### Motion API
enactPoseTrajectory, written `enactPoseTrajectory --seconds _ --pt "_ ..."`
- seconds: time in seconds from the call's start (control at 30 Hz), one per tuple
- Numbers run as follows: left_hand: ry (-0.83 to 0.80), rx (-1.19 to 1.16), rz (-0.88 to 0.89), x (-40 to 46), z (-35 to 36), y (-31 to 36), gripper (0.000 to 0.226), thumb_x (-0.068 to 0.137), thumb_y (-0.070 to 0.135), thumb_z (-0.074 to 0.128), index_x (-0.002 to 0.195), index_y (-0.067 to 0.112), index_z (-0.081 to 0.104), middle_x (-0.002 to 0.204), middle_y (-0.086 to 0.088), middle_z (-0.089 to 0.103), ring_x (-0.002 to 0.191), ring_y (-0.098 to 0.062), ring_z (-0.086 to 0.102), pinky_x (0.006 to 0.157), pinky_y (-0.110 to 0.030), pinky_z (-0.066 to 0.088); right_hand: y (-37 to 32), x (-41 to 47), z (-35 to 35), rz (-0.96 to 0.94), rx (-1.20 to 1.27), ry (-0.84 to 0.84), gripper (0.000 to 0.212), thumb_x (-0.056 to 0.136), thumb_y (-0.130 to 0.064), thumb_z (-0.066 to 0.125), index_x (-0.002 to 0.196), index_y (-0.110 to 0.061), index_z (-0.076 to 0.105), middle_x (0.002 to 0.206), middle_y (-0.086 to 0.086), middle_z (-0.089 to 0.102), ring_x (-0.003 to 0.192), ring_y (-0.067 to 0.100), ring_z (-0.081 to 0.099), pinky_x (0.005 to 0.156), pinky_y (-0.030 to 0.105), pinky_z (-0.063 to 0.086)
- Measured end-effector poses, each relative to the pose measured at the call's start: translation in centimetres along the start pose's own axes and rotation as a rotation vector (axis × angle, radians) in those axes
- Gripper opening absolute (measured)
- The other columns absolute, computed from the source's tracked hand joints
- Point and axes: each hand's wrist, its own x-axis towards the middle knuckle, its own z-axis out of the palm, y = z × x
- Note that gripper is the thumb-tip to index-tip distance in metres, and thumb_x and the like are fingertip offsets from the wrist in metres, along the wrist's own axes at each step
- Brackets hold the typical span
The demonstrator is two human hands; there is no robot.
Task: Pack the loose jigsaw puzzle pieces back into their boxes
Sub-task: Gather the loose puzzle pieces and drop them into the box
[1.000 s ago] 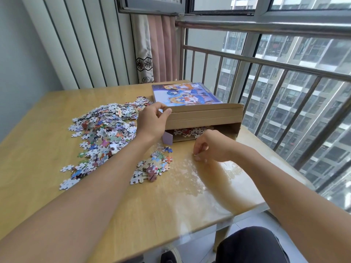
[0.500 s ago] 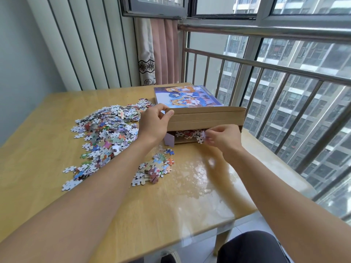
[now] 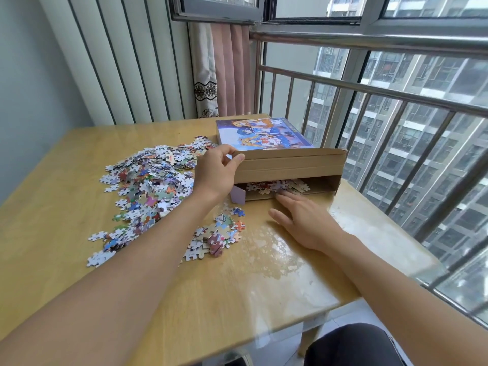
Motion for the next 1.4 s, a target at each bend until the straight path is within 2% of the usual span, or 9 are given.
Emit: enactPoseTrajectory --seconds 0.2,0.5,0.73,0.83,0.93,1.07,1.2,1.3,1.4 --pt "-0.008 -0.012 0.010 -0.1 -0.1 0.1 0.011 0.094 0.033 0.066 0.089 0.024 0.069 0.076 -0.003 0.066 0.066 -0.014 0.055 0.060 -0.027 0.043 0.8 2.5 0.0 -0.032 -0.055 -0.090 0.075 0.100 -0.063 0.033 0.157 -0.016 0.027 0.165 0.002 0.025 0.152 0.018 0.016 0.124 0.034 0.009" --pt "-0.013 -0.019 -0.004 0.2 -0.2 0.3 0.013 0.094 0.034 0.066 0.089 0.022 0.070 0.072 -0.003 0.065 0.062 -0.019 0.058 0.059 -0.036 0.053 1.1 2.8 -0.4 0.118 -0.138 0.070 0.062 0.093 -0.069 0.040 0.126 -0.020 0.059 0.120 0.002 0.064 0.115 0.025 0.058 0.086 0.039 0.051" --pt "-0.085 -0.002 0.008 -0.8 -0.9 0.6 0.014 0.093 0.034 0.067 0.085 0.023 0.068 0.070 -0.007 0.066 0.064 -0.029 0.064 0.056 -0.050 0.056 -0.9 2.7 -1.8 0.109 0.047 -0.131 0.065 0.096 -0.063 0.043 0.144 -0.019 0.045 0.143 0.009 0.053 0.130 0.030 0.050 0.105 0.043 0.043" --pt "-0.155 -0.033 -0.002 -1.4 -2.5 0.5 0.013 0.092 0.032 0.069 0.086 0.020 0.069 0.076 -0.008 0.068 0.068 -0.027 0.064 0.062 -0.050 0.058 -4.8 1.0 -2.2 -0.095 -0.031 -0.069 0.025 0.096 -0.035 0.043 0.098 -0.022 0.064 0.100 0.002 0.069 0.094 0.029 0.064 0.078 0.044 0.055" --pt "-0.330 -0.062 -0.018 -2.2 -4.9 0.5 0.006 0.090 0.024 0.073 0.093 0.019 0.072 0.086 -0.003 0.072 0.076 -0.018 0.069 0.067 -0.043 0.061 -9.3 0.5 -3.8 -0.283 0.126 0.032 0.021 0.086 -0.010 0.049 0.066 -0.013 0.052 0.056 -0.003 0.050 0.054 0.019 0.046 0.055 0.038 0.044" --pt "-0.349 0.033 -0.034 -2.9 -10.0 -0.9 0.014 0.093 0.014 0.067 0.103 0.022 0.072 0.096 0.006 0.073 0.086 -0.009 0.071 0.073 -0.027 0.060 -14.2 2.4 -5.3 -0.340 0.314 0.049 0.022 0.088 -0.003 0.056 0.095 -0.009 0.076 0.091 0.004 0.075 0.079 0.020 0.067 0.075 0.032 0.052" --pt "-0.087 0.370 -0.171 -3.4 -16.5 -5.1 0.014 0.093 0.026 0.064 0.105 0.025 0.071 0.106 0.004 0.070 0.093 -0.013 0.065 0.083 -0.035 0.056 -18.1 6.5 -4.1 -0.218 0.316 -0.144 0.045 0.092 -0.017 0.063 0.136 -0.015 0.059 0.131 0.007 0.065 0.108 0.022 0.066 0.092 0.033 0.052" --pt "-0.213 0.675 -0.418 -4.8 -19.1 -7.9 0.057 0.090 0.060 0.058 0.130 0.020 0.058 0.129 -0.004 0.061 0.110 -0.024 0.060 0.090 -0.036 0.051 -19.2 9.8 -3.1 -0.038 0.266 -0.345 0.073 0.091 -0.042 0.068 0.152 -0.015 0.037 0.142 0.010 0.053 0.111 0.025 0.064 0.084 0.035 0.057" --pt "-0.454 0.601 -0.516 -6.7 -20.7 -8.7 0.098 0.072 0.087 0.049 0.139 0.016 0.049 0.137 -0.003 0.052 0.118 -0.022 0.055 0.097 -0.036 0.048 -20.5 11.1 -2.2 0.094 0.202 -0.514 0.093 0.076 -0.077 0.064 0.141 -0.012 0.050 0.136 0.011 0.051 0.108 0.028 0.063 0.079 0.039 0.062"
